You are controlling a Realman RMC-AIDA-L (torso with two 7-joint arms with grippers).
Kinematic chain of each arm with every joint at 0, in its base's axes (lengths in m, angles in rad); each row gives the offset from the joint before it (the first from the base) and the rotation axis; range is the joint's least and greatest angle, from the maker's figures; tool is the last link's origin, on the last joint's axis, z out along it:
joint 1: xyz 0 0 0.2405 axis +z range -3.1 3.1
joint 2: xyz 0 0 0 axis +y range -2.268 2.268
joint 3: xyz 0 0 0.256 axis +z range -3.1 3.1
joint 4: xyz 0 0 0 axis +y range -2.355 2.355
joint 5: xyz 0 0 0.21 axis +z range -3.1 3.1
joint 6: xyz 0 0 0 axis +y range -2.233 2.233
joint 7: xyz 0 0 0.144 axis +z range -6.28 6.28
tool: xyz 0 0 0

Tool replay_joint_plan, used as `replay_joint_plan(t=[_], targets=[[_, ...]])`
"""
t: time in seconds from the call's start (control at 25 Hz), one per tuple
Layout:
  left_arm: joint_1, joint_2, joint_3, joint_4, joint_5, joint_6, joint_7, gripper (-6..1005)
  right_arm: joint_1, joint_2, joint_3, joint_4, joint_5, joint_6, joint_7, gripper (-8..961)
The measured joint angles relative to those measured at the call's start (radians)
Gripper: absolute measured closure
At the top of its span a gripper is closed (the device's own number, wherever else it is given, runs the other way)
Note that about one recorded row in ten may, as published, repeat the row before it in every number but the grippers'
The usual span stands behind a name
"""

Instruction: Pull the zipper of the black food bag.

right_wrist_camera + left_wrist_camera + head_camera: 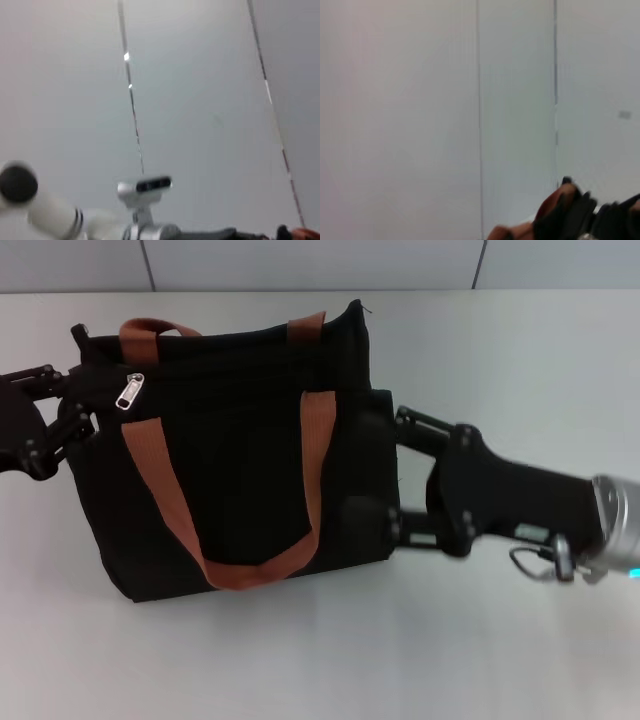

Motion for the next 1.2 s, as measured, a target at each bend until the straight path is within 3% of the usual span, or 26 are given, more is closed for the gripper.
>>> replay_joint_plan(t=[0.12,0.16,0.28,0.56,0.84,1.2], targets=[[0.001,-0.001,-0.003,-0.001,-0.018,0.040,0.019,642,0.043,-0.002,-0.001,-0.012,0.009,0.005,0.148,125],[-0.001,-0.002,-0.003,-0.001,-0.021,0.044,0.021,691,0.091,-0.005,0.000,-0.035,0.010,0.023,0.308,125],[-0.009,-0.003,-0.003,-0.001,-0.032,0.048,0.026,840,0.147,-0.006,-0.003,-0.105,0.010,0.068,0.541,125],[-0.016,0.001,-0.004,0.000,-0.046,0.051,0.026,981,0.258,-0.008,-0.011,-0.198,-0.001,0.157,0.901,125],[-0.015,0.004,-0.006,0.012,-0.047,0.061,0.022,980,0.382,-0.011,-0.033,-0.284,-0.145,0.221,1.346,124],[-0.006,-0.004,-0.006,0.009,-0.049,0.056,0.029,980,0.442,-0.009,-0.037,-0.283,-0.258,0.274,1.491,169]])
